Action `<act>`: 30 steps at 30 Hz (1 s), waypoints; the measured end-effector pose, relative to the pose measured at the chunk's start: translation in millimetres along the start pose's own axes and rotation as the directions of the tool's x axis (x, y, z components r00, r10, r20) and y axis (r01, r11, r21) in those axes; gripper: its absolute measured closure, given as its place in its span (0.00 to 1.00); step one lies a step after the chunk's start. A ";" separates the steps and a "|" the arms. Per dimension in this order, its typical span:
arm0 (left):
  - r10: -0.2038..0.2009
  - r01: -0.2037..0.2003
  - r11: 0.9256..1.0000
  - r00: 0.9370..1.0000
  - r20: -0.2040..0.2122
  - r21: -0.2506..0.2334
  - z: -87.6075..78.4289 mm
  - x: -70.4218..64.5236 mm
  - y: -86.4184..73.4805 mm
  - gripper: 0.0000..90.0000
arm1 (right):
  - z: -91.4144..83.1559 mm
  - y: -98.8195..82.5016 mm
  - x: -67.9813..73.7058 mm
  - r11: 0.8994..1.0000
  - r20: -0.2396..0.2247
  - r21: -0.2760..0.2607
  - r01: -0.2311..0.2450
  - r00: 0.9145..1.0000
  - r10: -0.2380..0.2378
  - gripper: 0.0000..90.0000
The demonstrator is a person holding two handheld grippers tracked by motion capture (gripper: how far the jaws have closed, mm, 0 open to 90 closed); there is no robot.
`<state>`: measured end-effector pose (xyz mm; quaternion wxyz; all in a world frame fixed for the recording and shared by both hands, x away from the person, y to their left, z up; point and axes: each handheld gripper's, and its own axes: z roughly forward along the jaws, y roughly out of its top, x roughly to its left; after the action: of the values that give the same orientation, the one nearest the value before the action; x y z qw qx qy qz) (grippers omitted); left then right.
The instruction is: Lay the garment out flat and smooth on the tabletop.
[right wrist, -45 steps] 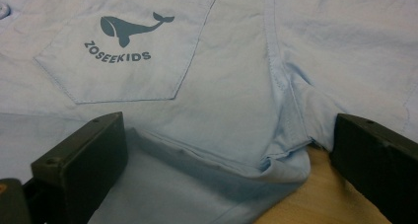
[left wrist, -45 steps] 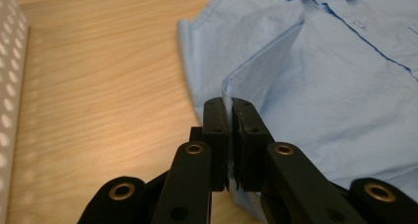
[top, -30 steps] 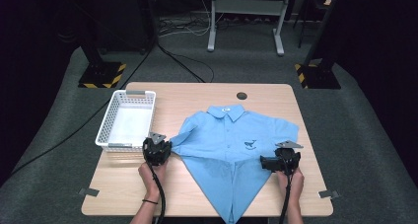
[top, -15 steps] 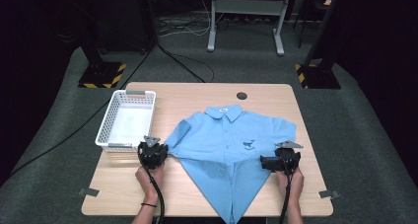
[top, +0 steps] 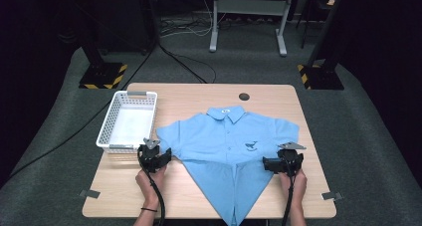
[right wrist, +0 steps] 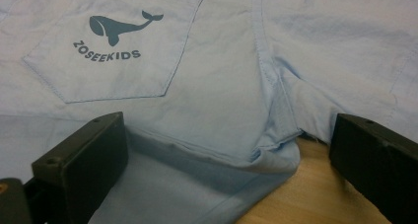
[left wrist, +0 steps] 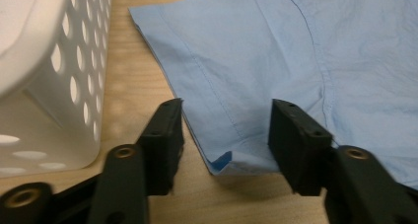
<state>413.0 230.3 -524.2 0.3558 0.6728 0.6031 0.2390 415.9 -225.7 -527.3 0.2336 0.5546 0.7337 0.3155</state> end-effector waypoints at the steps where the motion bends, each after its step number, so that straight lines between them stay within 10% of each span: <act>1: -0.002 0.002 1.000 1.000 0.009 0.004 -0.1 -0.1 -0.1 0.45 | 0.0 0.0 0.0 1.000 0.000 0.000 0.000 1.000 0.000 0.01; 18: 0.052 -0.057 0.998 0.989 0.138 0.032 -13.7 -19.7 -14.3 0.10 | 0.0 0.0 0.0 1.000 0.000 0.000 0.000 1.000 0.000 0.01; 30: 0.182 -0.192 0.976 0.978 0.100 0.099 -4.2 -55.7 -15.6 0.00 | -3.6 -2.0 -1.8 1.000 -0.032 -0.027 -0.013 0.999 0.012 0.00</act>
<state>391.0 176.7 -527.5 0.3216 0.7549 0.5325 0.2078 412.6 -228.5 -526.3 0.2274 0.5507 0.7295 0.3359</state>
